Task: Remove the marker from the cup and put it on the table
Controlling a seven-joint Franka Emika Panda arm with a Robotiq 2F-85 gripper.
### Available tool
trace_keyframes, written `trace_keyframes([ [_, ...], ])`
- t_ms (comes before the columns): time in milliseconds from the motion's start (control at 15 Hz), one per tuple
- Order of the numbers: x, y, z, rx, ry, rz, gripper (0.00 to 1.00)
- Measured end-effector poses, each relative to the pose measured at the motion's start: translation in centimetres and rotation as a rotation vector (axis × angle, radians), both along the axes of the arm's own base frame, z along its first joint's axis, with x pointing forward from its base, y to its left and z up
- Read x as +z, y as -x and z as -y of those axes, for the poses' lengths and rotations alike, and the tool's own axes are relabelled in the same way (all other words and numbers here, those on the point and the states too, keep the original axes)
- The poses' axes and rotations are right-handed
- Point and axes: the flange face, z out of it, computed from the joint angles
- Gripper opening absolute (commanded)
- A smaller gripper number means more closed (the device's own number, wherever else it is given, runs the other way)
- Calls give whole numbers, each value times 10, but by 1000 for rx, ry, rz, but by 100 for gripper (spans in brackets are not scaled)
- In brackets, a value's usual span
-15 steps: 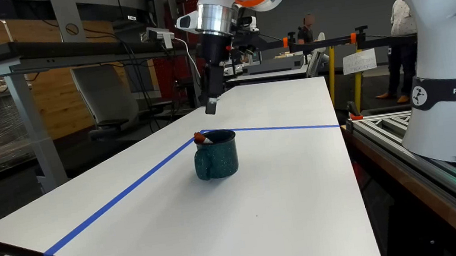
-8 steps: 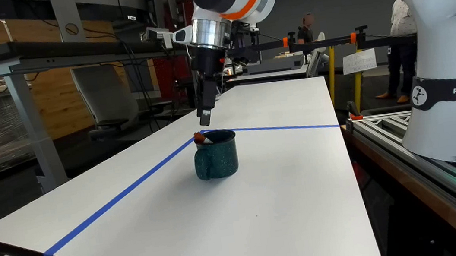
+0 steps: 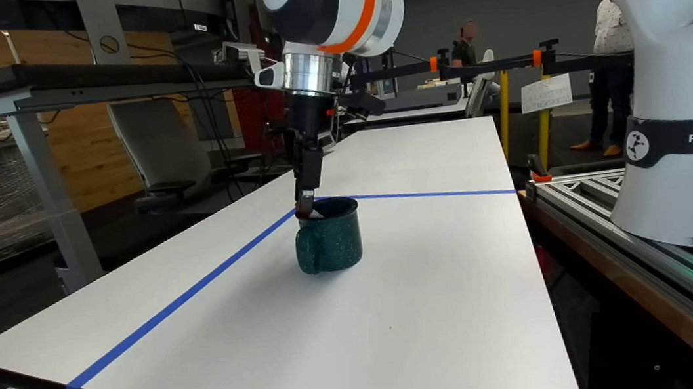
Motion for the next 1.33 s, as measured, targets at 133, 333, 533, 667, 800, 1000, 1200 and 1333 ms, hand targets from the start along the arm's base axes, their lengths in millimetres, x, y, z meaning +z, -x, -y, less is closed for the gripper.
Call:
trace_keyframes([
  [133,-6,-2,-3,4,-1,-9,53],
  [333,-6,-6,-7,10,-2,-6,36],
  [533,-4,-9,-7,13,-1,-1,36],
  [667,-4,-9,-7,13,-1,1,35],
  [800,-4,-10,-7,13,0,3,10],
  [1000,-3,-11,-8,14,1,6,4],
  [1200,-3,-11,-12,24,1,5,5],
  [1333,-3,-11,-14,34,5,3,5],
])
